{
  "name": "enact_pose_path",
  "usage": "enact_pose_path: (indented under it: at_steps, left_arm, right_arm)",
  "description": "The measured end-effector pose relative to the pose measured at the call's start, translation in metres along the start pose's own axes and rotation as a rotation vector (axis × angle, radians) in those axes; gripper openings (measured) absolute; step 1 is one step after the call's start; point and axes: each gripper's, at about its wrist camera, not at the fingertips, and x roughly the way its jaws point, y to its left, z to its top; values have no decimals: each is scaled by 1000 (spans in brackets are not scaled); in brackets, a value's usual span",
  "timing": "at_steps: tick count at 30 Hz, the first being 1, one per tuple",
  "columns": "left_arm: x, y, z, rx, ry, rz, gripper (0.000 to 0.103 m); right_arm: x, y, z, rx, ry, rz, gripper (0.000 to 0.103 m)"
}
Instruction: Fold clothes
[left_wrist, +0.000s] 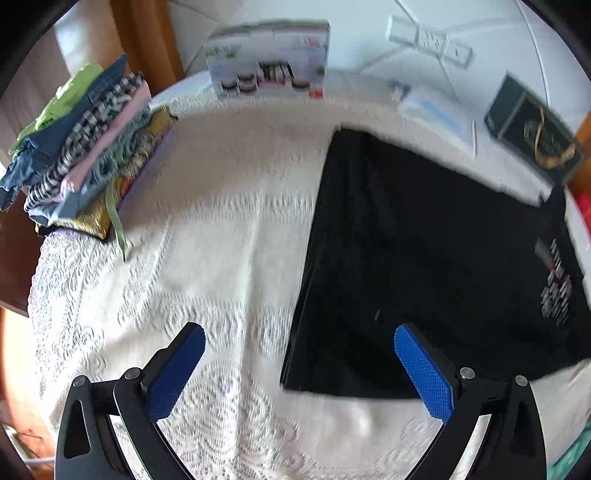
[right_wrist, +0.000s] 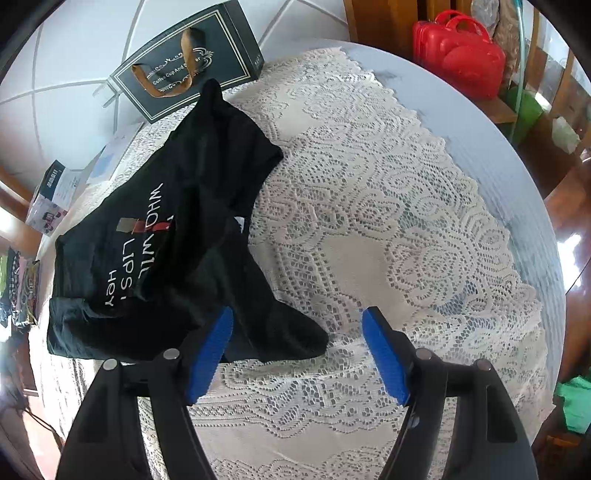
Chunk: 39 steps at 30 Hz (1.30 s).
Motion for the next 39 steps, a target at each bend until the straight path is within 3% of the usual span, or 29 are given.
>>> enact_pose_path:
  at_steps: [6,10,13,14,15,16,20,24,26,27,28,29,30,32,34,36,37,39]
  left_arm:
    - [33,-20,-12,72,24,-12,103]
    - [51,-25,-14,39,77,-64,102]
    - [52,-32,-22,29,93,-55,82]
    - [47,-35,-22,36,89,-68,60]
    - [43,-35,-23,36,87,-83,29]
    - [39,-35,-25,36,86,-97,23]
    - [27,-21,-40,-3,107,-131,24]
    - [31,-8,-55,-63,149,-178,25]
    - [27,-7,-53,-67,152,-187,30]
    - [25,-7,-51,-69,154,-191,42]
    - [21,-5,-47,-63,144,-181,51]
    - [13,-5,-42,-47,113,-166,69]
    - [3,-5,-37,-30,80,-151,76]
    - [-10,-6,-25,-6,27,-140,76]
    - [-15,-10,-15,11,1,-140,77]
    - [-15,-16,-3,27,-10,-140,77]
    - [-13,-19,4,35,-11,-140,77]
    - [-9,-25,16,51,-12,-141,77]
  right_arm:
    - [4,5,-3,-6,0,-57,80]
    - [10,26,1,-81,-17,-84,83]
    - [27,43,6,-138,-5,-121,83]
    - [34,47,7,-145,11,-114,66]
    - [38,50,7,-148,26,-102,37]
    - [36,53,5,-143,30,-94,4]
    - [10,41,-13,-74,43,-53,3]
    - [14,5,-25,0,131,-95,4]
    - [18,-1,-24,1,150,-128,17]
    - [17,0,-22,-1,140,-149,21]
    - [12,4,-19,-20,114,-187,36]
    - [4,10,-15,-43,82,-216,53]
    - [-4,15,-12,-66,50,-240,59]
    - [-22,25,-3,-91,-17,-219,60]
    - [-31,38,8,-107,-41,-118,60]
    - [-28,53,16,-130,-29,-28,56]
    - [-20,62,20,-147,-10,0,46]
    - [3,79,26,-174,39,46,42]
